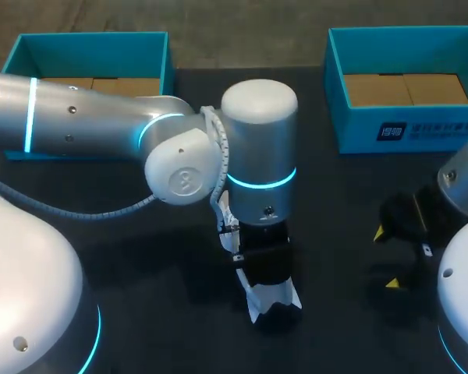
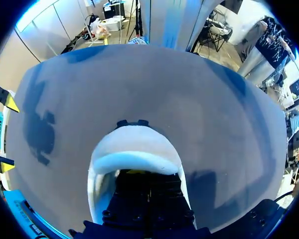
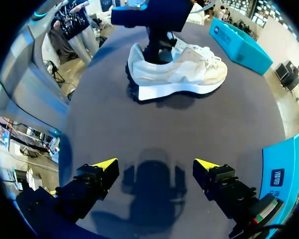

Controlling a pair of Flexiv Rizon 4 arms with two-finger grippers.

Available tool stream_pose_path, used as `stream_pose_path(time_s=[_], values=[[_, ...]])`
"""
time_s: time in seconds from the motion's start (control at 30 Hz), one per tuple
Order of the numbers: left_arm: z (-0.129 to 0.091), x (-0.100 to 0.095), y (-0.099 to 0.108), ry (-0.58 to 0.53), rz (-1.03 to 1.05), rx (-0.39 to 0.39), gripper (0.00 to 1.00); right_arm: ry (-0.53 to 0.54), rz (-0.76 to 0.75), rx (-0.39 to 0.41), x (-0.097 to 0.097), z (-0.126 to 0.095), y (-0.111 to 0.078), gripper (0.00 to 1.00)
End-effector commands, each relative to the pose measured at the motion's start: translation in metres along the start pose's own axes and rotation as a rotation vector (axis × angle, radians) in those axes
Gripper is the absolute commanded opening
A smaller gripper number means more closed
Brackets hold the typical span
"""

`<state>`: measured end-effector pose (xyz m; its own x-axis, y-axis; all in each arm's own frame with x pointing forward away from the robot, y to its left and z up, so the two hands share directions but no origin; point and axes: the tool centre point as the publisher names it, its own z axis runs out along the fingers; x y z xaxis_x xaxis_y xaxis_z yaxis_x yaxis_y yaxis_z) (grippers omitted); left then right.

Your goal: Take the shoe out of the shoebox, open the shoe tongue, remove and reinsert the insole, then place the shoe into the shoebox

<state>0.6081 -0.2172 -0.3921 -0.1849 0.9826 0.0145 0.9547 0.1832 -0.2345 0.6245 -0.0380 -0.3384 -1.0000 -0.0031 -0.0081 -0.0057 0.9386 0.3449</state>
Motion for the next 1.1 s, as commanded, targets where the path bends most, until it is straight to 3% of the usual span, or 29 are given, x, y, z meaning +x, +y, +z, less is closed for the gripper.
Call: stream_pose_path(time_s=[0.03,0.23,0.67,0.8,1.1], values=[[0.013,-0.006,0.003,-0.006,-0.003,-0.020,0.00,-0.004,0.001,0.005,0.001,0.001,0.001,1.00],[0.017,-0.011,0.012,-0.053,-0.036,-0.058,0.00,-0.004,0.001,0.005,0.001,0.001,0.001,1.00],[-0.042,-0.011,0.011,-0.146,-0.012,-0.048,0.00,-0.004,0.001,0.005,0.001,0.001,0.001,1.00],[-0.038,-0.015,0.013,-0.144,-0.013,-0.057,0.00,-0.004,0.001,0.005,0.001,0.001,0.001,1.00],[-0.009,-0.012,0.017,-0.003,0.014,-0.056,0.00,-0.004,0.001,0.005,0.001,0.001,0.001,1.00]])
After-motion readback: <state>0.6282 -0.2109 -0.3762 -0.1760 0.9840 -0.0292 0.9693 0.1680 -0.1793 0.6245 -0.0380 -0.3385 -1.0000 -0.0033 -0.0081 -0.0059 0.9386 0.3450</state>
